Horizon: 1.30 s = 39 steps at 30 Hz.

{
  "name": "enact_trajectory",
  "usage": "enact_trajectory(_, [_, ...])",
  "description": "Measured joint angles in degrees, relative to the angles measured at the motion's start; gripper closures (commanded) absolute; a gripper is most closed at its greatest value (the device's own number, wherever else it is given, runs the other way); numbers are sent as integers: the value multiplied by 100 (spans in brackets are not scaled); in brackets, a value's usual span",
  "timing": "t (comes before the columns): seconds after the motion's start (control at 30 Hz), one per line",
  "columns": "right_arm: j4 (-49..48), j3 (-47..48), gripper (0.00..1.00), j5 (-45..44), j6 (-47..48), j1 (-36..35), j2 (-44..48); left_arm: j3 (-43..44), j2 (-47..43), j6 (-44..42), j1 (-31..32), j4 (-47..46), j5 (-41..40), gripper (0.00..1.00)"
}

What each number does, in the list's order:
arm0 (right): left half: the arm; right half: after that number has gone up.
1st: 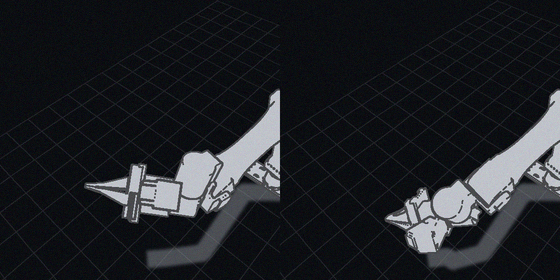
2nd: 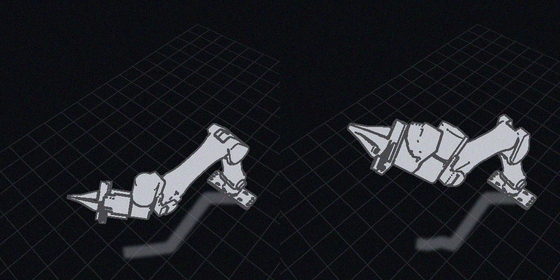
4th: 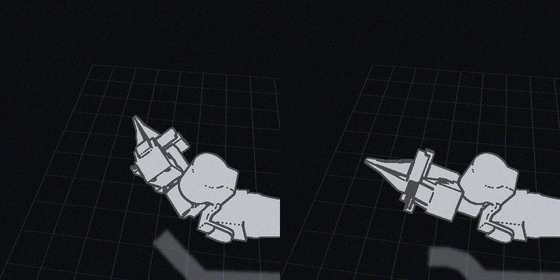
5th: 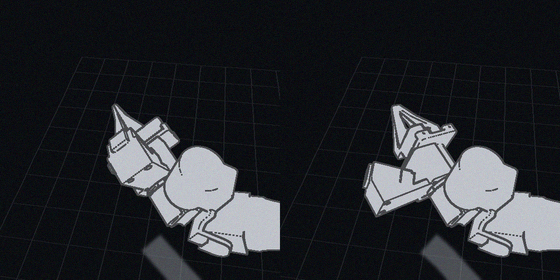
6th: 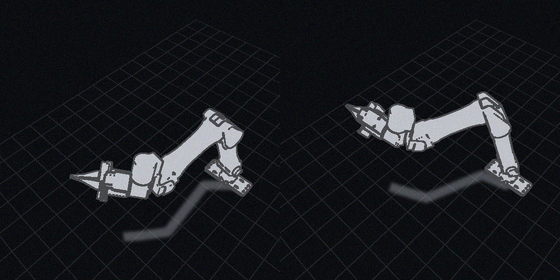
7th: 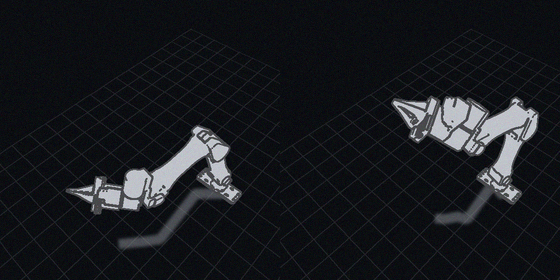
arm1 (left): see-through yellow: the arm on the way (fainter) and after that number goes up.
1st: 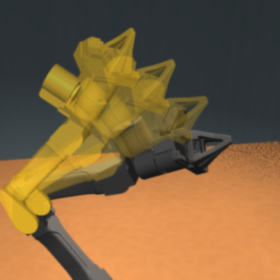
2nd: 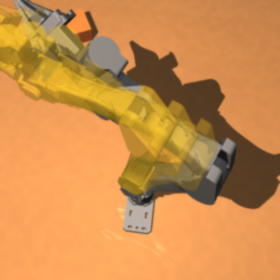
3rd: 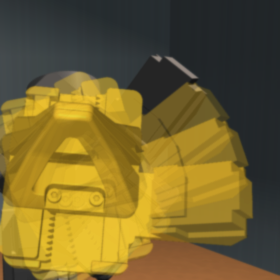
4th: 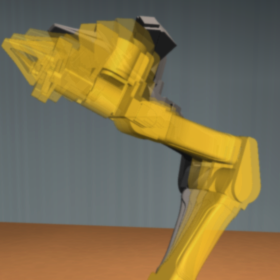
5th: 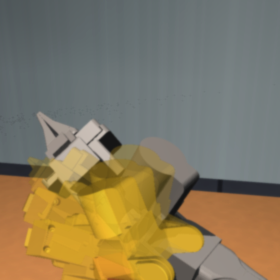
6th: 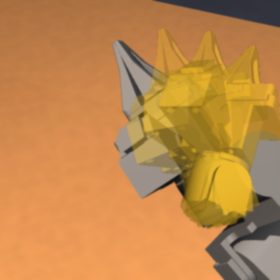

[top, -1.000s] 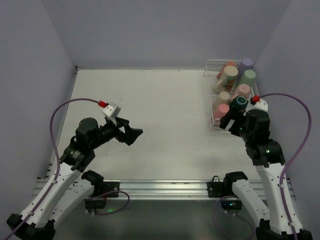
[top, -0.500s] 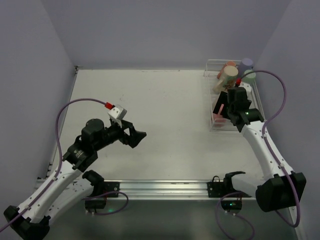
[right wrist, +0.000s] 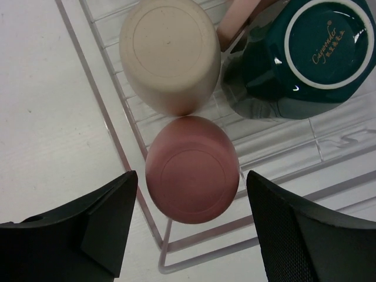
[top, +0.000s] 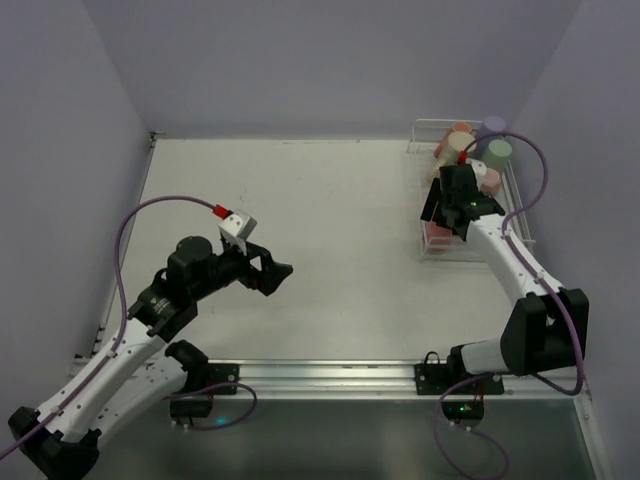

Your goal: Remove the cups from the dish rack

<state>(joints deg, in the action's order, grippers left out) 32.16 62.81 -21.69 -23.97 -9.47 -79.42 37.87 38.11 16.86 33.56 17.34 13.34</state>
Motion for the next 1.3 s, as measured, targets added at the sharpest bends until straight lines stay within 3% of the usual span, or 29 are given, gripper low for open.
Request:
enact_trajectory(0.13, [-70, 0, 30, -9, -9, 52, -192, 0, 68, 0, 0, 2, -11, 0])
enact_trajectory(0.23, [-160, 0, 50, -20, -42, 81, -267, 0, 114, 0, 0, 2, -11, 0])
enact_trajectory(0.37, [-195, -7, 64, -83, -96, 87, -221, 0, 216, 2, 0, 2, -9, 0])
enact_trajectory(0.5, [-170, -9, 64, -138, -87, 87, 260, 0, 407, 22, 0, -4, 81, 0])
enact_trajectory(0.77, [-227, 122, 66, 330, -118, 90, 2369, 234, 1010, 737, 0, -468, 896, 6])
enact_trajectory(0.9, [-761, -201, 66, 1499, -544, 96, 3259, 337, 1202, 1495, 0, -1460, 1357, 17])
enact_trajectory(1.03, [-2103, -1141, 66, 3099, -1565, 79, 3956, 334, 1458, 2426, 2, -2636, 1707, 20])
enact_trajectory(1.3, [-3742, -2365, 67, 4640, -3112, -350, 4004, 142, 1663, 3770, 90, -4249, 1906, 23])
